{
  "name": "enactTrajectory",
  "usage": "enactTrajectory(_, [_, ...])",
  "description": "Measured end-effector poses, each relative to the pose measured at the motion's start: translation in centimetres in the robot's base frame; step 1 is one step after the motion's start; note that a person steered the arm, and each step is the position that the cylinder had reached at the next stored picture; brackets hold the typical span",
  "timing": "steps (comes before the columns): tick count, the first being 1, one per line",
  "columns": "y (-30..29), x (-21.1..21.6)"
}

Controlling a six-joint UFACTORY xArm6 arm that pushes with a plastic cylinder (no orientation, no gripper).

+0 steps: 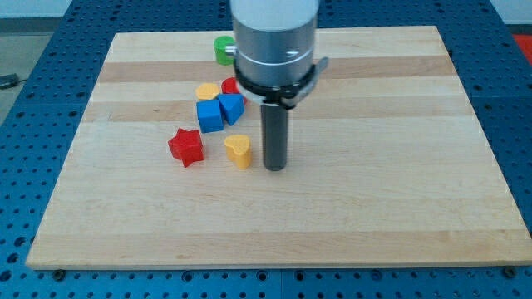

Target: Push the yellow heart to the left of the blue cube

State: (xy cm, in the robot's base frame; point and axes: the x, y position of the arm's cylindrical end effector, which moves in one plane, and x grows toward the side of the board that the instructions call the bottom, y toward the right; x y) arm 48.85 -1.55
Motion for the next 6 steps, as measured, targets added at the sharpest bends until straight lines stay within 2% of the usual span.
enactTrajectory(1, [-3.3,0.0])
enactTrajectory(3, [-8.9,-3.3])
enactTrajectory(6, [-13.7,-6.6])
